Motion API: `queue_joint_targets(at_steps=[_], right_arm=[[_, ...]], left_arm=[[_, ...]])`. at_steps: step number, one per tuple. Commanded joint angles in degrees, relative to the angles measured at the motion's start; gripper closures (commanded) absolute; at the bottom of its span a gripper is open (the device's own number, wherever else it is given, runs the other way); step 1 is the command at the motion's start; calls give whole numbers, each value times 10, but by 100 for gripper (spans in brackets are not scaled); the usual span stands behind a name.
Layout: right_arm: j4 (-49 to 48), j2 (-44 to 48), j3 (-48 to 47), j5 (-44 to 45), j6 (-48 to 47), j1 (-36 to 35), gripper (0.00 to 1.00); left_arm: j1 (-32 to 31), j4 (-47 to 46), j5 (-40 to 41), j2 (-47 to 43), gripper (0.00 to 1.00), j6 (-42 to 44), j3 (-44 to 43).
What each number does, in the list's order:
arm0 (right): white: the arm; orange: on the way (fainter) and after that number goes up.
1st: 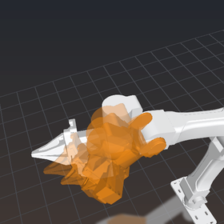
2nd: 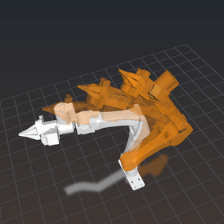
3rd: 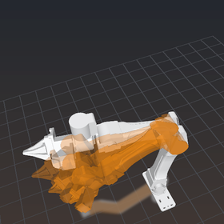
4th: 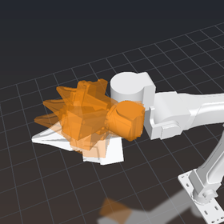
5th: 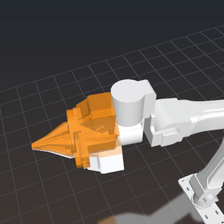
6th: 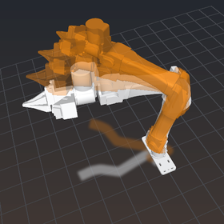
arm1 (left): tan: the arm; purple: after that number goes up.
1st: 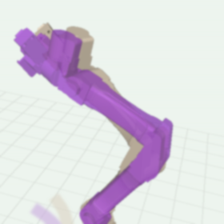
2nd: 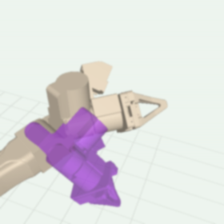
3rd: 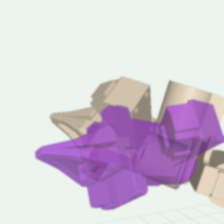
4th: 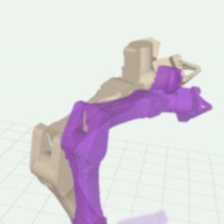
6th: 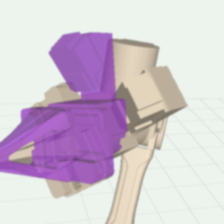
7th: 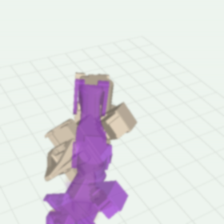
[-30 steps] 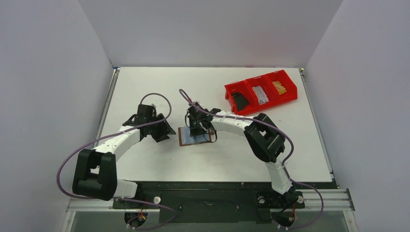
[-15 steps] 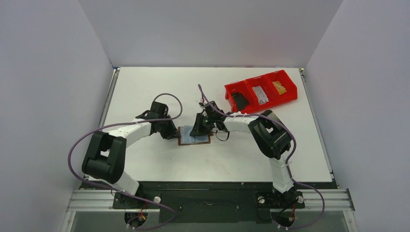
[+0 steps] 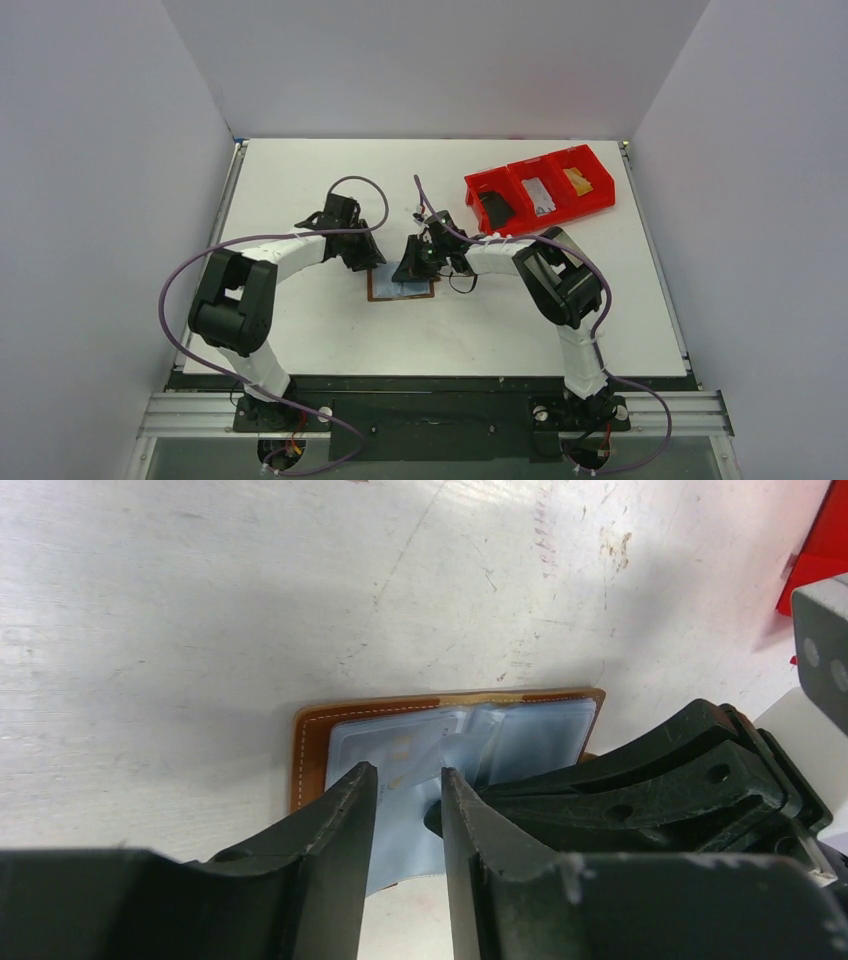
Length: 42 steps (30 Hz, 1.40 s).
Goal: Take the credit cards out of the card holder
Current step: Remove the credit card from the card holder.
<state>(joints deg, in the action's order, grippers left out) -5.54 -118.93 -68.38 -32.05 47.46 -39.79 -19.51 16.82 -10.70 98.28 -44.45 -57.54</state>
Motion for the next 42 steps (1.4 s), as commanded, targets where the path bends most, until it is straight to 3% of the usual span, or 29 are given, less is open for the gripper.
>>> queue_joint_targets(at_steps=[1,13,15,18,20,22,26,35,42], right_arm=[[42,-36,20,22,-17,1,100],[46,-36,18,25,-21,1,100],[47,-36,18,26,-22,1,100],[53,-29,16,32,-26,1,100],[62,-15,16,39,-28,1,96],[77,7,13,44,-32,2,76],[100,65,2,48,-36,2,57],[142,189,10,77,-41,19,54],[179,231,23,140,-61,33,54]], left_arm=[[-14,-27,-5,15,71,18,-28],[-29,-38,-8,32,73,25,-29],[-30,-31,-1,37,76,27,-32],[-32,-27,1,39,92,27,-34],[-34,-24,1,36,100,27,-34],[-35,-19,3,29,100,28,-33],[-36,-8,2,15,100,23,-34],[-38,-3,-40,-14,100,0,-36],[-57,-15,-66,-2,97,-24,-60]])
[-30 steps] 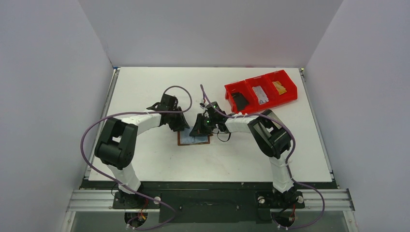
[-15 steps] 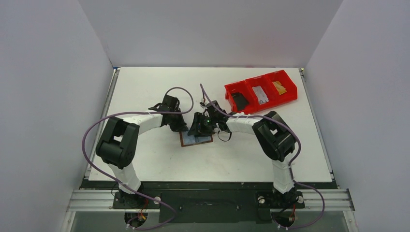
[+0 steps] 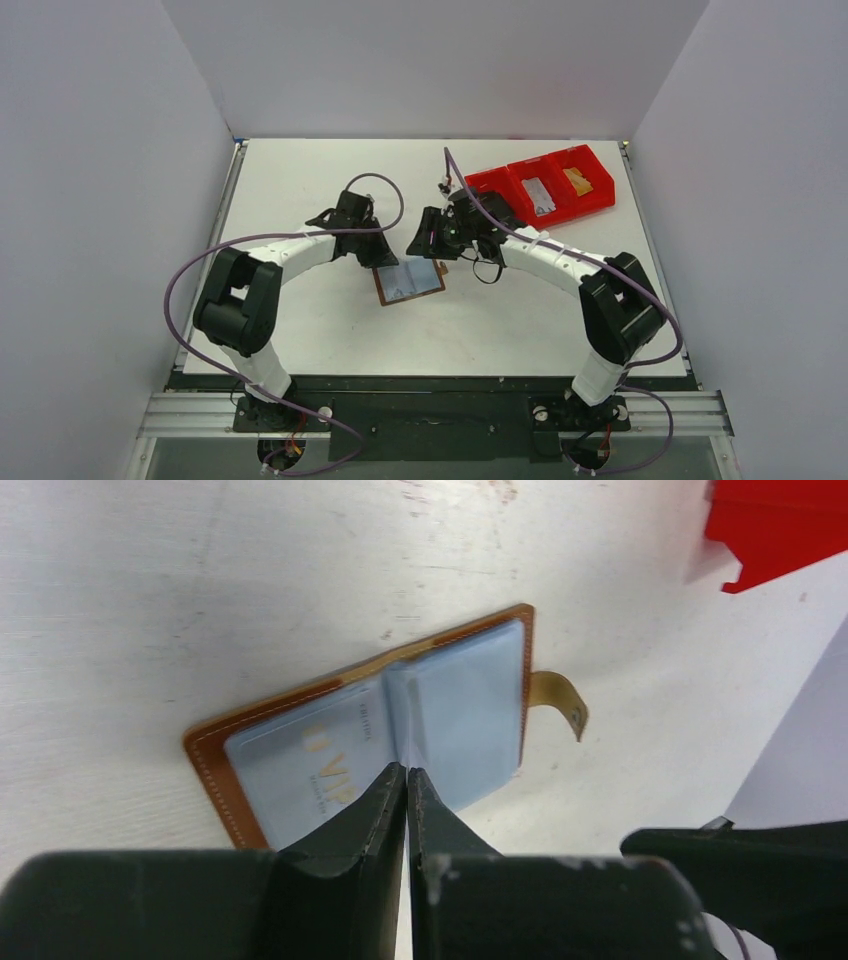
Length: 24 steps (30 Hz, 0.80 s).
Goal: Take the credit cards out of the card holder
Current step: Remove the credit card from the card holder.
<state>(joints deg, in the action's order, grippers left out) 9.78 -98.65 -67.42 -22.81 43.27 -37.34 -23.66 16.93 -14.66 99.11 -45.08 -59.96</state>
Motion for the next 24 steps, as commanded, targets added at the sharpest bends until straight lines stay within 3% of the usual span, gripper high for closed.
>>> queue_joint_targets(at_steps=[1,24], right_arm=[[28,31,18,53,-21,11,54],[79,108,47,145,-31,24,55]], left_arm=[[-17,-18,-28,-5,96,-21,-39],[-62,-69,-53,90,49,-37,-103]])
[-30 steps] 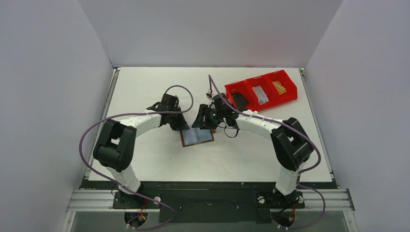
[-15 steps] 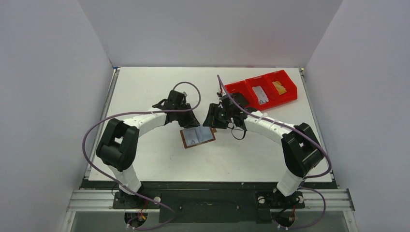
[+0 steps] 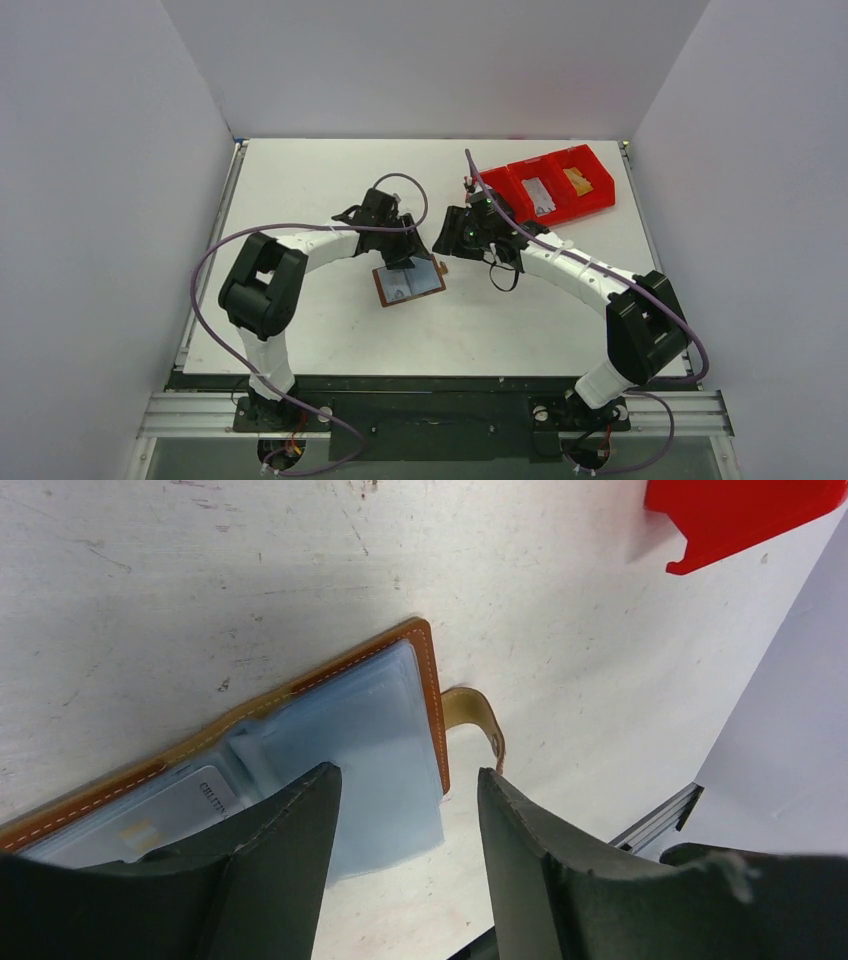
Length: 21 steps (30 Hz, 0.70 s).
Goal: Take the credit cards out of the card holder
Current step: Remove the credit card from the card holder.
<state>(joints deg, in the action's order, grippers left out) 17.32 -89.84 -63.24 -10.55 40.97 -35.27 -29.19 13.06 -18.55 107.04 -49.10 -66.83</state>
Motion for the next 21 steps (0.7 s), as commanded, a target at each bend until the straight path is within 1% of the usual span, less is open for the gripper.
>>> queue_joint_targets(at_steps=[1,7,12,16,21], right_arm=[[4,20,5,21,-9,3,55],[1,9,-2,-2,-13,0,55],[-4,-9,-13,-30,-15,-10,56],[-6,-29,-30,-46,-18,-25,56],[-13,-87,-66,-76,-18,-52,58]], left_arm=[[-7,-33,-18,11,47,3,-37],[-5,-35,-21,2,44,3,-48],[9,-6,16,-38,44,11,-44],[29,29,46,-80,44,24,-17],[47,48,66,-137,46,38,33]])
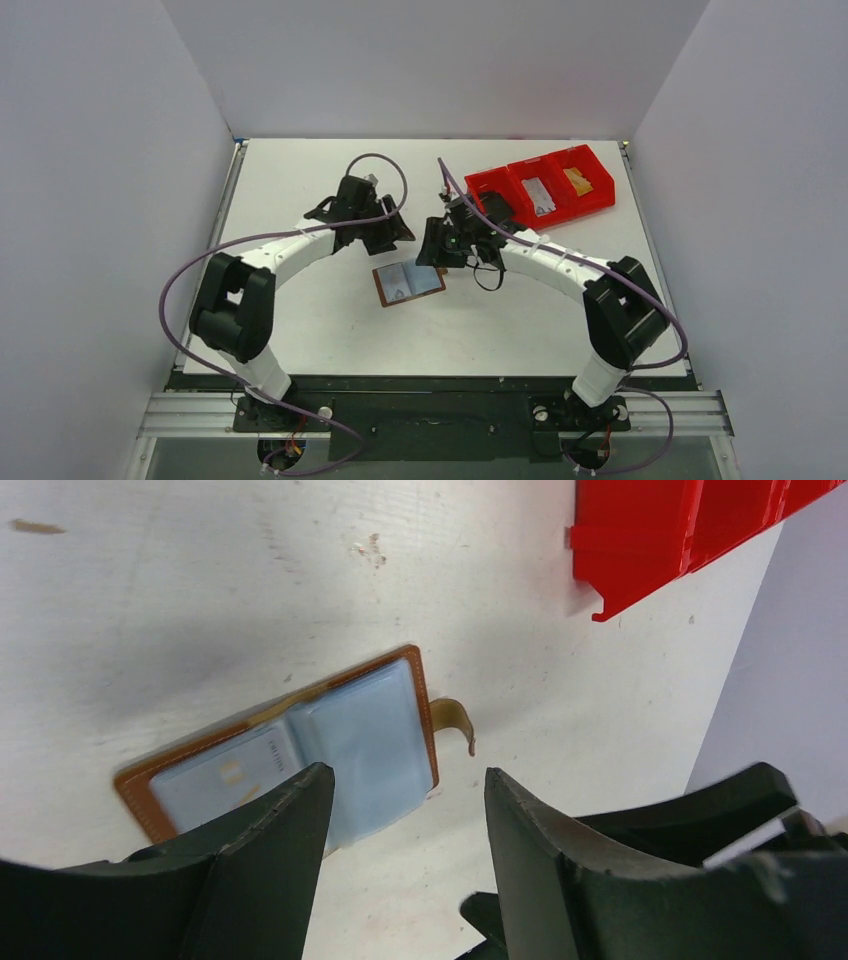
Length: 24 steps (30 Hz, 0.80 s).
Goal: Take the credit cards out of the card holder
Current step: Remove the credit card from the card holder.
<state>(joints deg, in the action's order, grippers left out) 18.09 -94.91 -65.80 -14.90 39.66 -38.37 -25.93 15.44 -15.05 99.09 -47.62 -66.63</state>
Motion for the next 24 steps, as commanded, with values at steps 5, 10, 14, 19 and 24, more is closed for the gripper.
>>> queue_joint_targets(at_steps=[5,10,14,19,24], right_arm=[[-44,-104,-70,-69,7,-35,59],[-52,-144,-90,-87,11,-43,61],[-56,-164,-94,-86,13,-44,61],[-59,-175,-91,-71,15,-44,62],[-55,-175,-86,-37,12,-44,62]], left_arm=[[25,33,41,-91,61,35,91],[27,27,45,-106,76,38,127],[27,26,49,-103,85,38,143],[27,17,52,-95,87,40,153],[27,6,49,-78,92,41,156]])
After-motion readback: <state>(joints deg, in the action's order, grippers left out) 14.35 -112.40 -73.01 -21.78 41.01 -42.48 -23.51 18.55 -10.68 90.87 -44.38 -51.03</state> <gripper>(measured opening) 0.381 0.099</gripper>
